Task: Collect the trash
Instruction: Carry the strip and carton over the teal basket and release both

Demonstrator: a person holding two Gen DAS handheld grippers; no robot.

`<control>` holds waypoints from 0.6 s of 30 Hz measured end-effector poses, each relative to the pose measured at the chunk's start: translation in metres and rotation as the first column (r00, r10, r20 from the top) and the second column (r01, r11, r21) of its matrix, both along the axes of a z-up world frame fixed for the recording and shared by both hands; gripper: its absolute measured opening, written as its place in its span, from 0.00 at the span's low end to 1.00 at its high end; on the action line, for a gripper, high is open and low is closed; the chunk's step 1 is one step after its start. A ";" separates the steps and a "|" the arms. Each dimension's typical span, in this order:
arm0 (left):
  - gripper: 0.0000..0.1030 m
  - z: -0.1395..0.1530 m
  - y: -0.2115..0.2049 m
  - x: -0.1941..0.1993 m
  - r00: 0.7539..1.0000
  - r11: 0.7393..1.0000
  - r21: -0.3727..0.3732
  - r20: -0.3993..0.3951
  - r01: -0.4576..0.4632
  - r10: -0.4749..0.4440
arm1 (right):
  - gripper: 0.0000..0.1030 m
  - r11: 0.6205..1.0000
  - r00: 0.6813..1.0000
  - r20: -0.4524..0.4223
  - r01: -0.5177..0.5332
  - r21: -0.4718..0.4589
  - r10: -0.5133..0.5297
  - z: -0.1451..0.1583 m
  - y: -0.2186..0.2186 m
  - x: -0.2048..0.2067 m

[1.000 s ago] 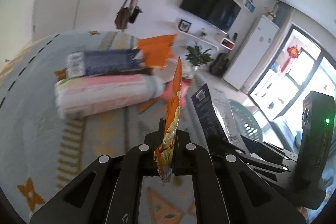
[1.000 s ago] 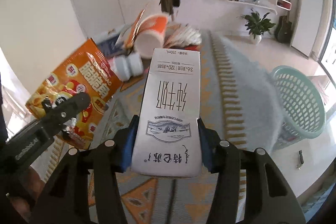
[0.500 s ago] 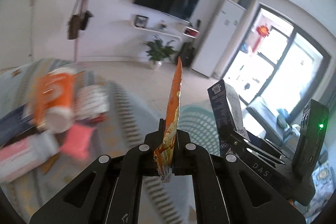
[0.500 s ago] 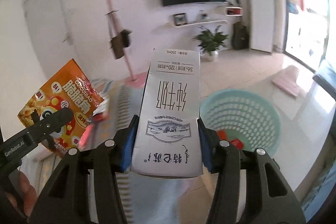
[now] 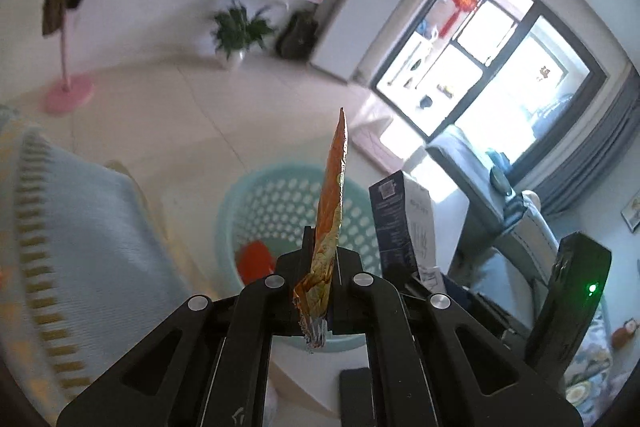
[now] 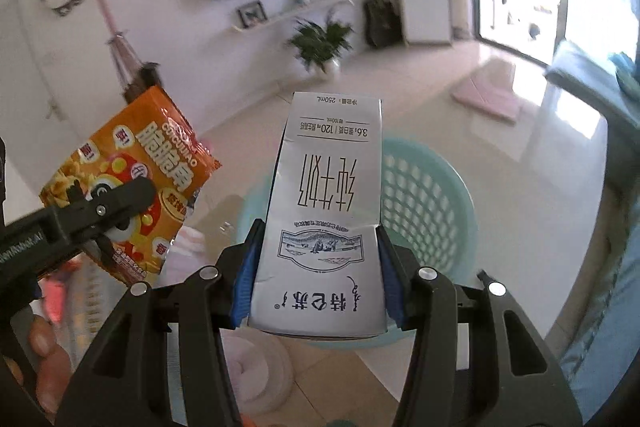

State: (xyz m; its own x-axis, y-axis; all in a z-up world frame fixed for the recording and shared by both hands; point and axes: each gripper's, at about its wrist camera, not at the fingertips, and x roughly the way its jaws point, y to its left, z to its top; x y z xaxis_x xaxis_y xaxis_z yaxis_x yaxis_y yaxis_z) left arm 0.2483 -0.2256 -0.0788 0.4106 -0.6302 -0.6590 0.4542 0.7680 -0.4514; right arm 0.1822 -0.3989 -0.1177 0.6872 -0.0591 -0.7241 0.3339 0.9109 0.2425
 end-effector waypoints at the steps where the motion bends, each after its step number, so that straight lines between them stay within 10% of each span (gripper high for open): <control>1: 0.03 -0.004 -0.003 0.002 1.000 1.000 0.008 -0.005 -0.004 0.004 | 0.47 1.000 1.000 -0.022 0.012 0.012 -0.012 -0.009 -0.007 0.003; 6: 0.30 -0.028 -0.019 0.013 0.997 0.998 0.043 -0.061 -0.053 0.055 | 0.48 0.997 0.994 -0.097 0.058 0.056 -0.052 -0.036 -0.025 0.010; 18: 0.44 -0.014 -0.006 -0.009 1.000 0.998 0.055 0.015 -0.012 0.011 | 0.50 0.993 0.995 -0.056 0.092 0.072 -0.088 -0.026 -0.029 -0.006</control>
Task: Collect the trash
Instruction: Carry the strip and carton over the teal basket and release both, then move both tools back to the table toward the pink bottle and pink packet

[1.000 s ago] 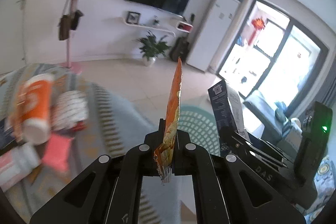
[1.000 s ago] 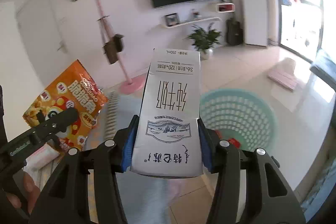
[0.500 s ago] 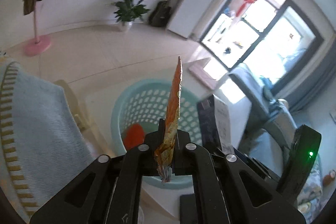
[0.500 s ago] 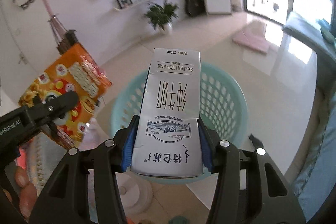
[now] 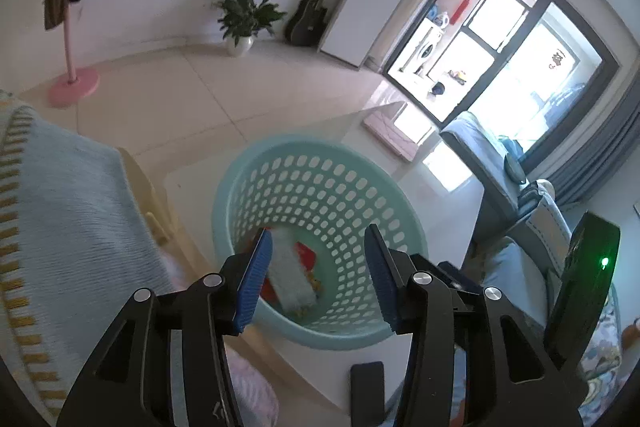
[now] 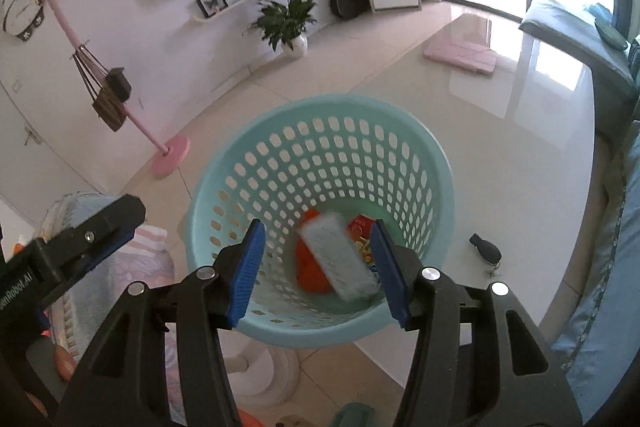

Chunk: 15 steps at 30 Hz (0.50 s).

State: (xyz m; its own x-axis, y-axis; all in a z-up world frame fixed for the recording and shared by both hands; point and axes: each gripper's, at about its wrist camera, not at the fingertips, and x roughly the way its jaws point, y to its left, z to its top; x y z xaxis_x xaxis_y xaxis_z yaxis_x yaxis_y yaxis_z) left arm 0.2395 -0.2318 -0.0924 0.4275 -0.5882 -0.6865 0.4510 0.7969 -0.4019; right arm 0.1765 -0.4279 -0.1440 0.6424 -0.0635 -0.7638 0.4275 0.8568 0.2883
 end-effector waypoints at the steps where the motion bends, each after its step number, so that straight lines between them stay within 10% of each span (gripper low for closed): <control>1: 0.47 0.006 0.006 -0.005 1.000 1.000 -0.014 0.020 -0.001 0.001 | 0.50 1.000 1.000 0.011 -0.007 -0.004 0.007 0.005 0.004 -0.002; 15: 0.51 0.076 0.109 -0.083 0.964 0.977 -0.137 0.192 -0.161 0.185 | 0.50 0.969 0.957 0.158 -0.231 -0.087 0.243 0.076 0.107 -0.022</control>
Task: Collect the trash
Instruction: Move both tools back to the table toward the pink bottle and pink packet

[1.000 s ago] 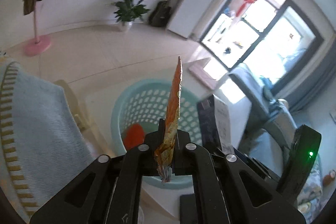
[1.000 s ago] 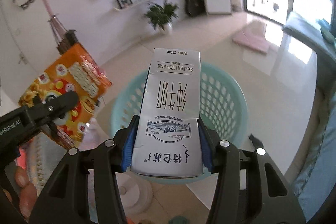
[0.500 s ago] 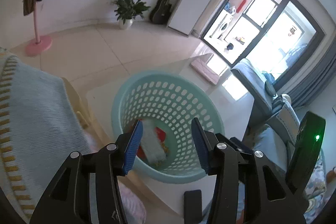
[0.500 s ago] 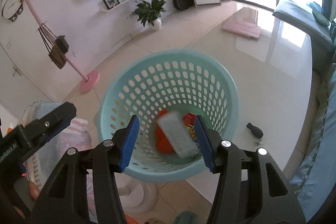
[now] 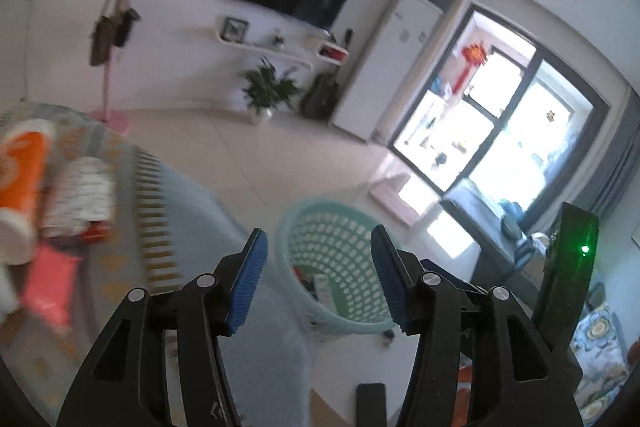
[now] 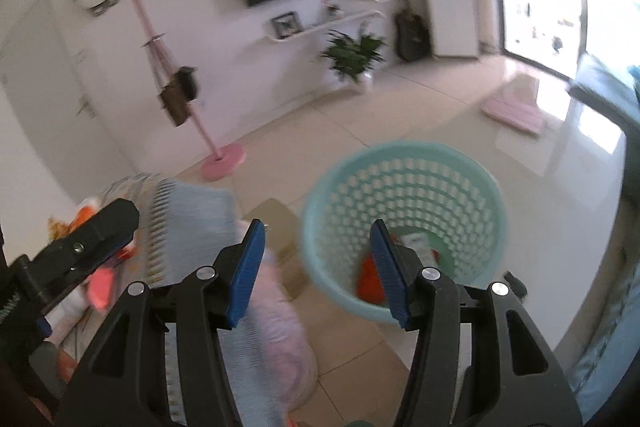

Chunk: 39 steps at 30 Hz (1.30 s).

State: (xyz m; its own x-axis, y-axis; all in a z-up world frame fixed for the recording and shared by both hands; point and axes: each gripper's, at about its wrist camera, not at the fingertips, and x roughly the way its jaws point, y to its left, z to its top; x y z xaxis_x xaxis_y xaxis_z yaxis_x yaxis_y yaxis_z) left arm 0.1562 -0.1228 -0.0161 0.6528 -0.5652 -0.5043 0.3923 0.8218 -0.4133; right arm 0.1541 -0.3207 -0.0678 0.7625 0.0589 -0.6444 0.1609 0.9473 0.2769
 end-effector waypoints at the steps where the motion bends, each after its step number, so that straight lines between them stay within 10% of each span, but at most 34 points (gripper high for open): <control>1: 0.51 0.003 0.009 -0.007 1.000 1.000 0.003 0.014 -0.018 0.018 | 0.50 1.000 1.000 0.006 -0.027 -0.006 0.027 0.003 0.011 -0.001; 13: 0.55 0.021 0.156 -0.089 0.953 0.957 -0.003 0.091 -0.290 0.289 | 0.37 0.936 0.935 0.076 -0.339 -0.096 0.347 0.004 0.151 -0.003; 23: 0.72 -0.001 0.279 -0.117 0.807 0.805 0.058 0.023 -0.590 0.590 | 0.32 0.902 0.908 0.015 -0.414 -0.127 0.419 -0.024 0.198 0.011; 39: 0.60 -0.035 0.250 -0.121 0.951 0.964 -0.067 -0.198 -0.256 0.239 | 0.32 0.886 0.898 -0.007 -0.436 -0.156 0.441 -0.033 0.205 0.010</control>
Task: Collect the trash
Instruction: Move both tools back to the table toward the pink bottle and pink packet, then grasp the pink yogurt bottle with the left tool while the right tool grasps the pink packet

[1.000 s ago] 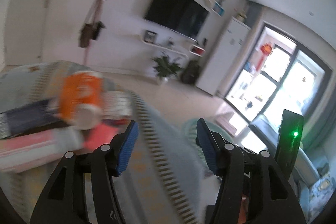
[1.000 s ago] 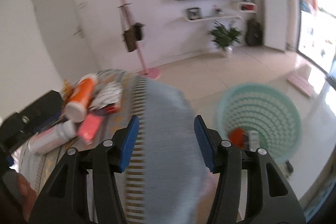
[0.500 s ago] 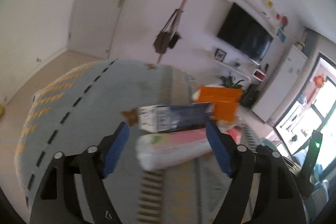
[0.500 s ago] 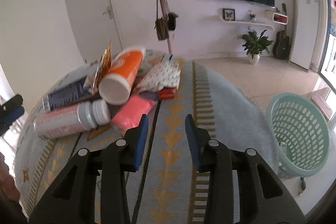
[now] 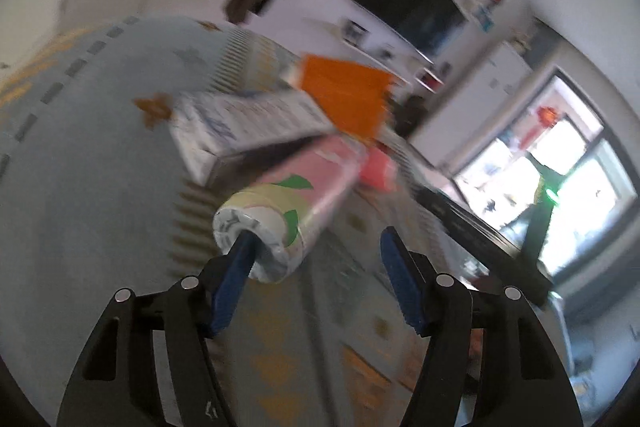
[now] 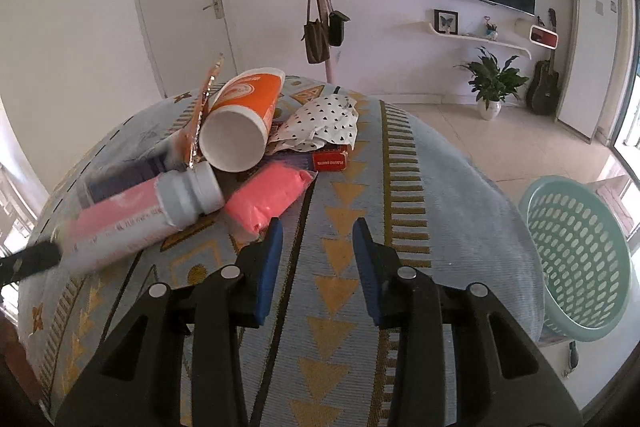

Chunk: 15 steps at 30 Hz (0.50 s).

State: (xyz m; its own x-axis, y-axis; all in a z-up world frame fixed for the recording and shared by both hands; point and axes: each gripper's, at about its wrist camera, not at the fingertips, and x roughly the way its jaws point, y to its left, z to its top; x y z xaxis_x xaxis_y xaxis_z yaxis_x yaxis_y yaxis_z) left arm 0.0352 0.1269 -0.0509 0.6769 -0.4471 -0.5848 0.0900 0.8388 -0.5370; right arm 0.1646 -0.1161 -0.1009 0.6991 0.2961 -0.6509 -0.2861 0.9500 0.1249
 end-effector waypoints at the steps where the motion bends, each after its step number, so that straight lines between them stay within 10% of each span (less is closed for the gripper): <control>1: 0.60 -0.001 -0.006 -0.002 1.000 1.000 -0.005 0.001 0.029 -0.029 | 0.32 1.000 1.000 0.000 0.001 0.004 -0.001 0.000 -0.001 0.000; 10: 0.68 0.023 -0.027 0.023 0.996 0.973 0.220 0.036 0.068 -0.078 | 0.32 1.000 1.000 -0.016 -0.001 0.025 0.002 0.000 -0.004 0.004; 15: 0.68 0.016 -0.024 0.025 0.987 0.975 0.159 -0.001 0.156 -0.158 | 0.32 0.999 1.000 -0.024 -0.003 0.036 0.004 0.000 -0.008 0.006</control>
